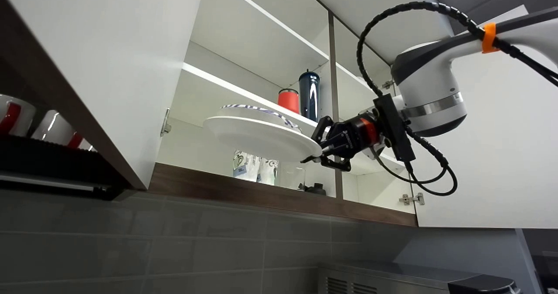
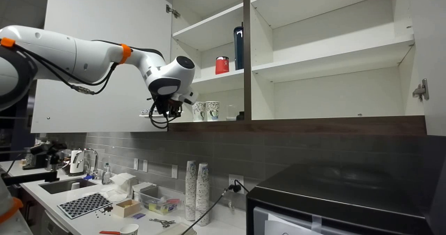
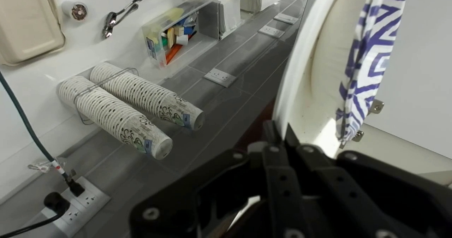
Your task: Put the plates inside the cabinet
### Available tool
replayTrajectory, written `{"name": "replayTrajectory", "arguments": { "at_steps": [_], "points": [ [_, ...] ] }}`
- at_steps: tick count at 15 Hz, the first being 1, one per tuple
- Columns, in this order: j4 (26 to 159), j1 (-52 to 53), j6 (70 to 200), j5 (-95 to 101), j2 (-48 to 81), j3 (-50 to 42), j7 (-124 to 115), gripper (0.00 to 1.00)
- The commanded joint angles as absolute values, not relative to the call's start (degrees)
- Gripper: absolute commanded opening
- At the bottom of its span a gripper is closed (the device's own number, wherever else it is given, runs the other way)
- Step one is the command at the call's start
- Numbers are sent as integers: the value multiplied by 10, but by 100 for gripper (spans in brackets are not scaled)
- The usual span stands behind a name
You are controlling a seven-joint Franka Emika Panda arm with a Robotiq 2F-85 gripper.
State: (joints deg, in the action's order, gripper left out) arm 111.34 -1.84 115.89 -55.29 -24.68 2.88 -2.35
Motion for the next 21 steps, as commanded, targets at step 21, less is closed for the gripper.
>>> {"name": "replayTrajectory", "arguments": {
  "at_steps": [21],
  "points": [
    [939, 15, 1252, -368, -95, 78, -292, 1]
  ]
}}
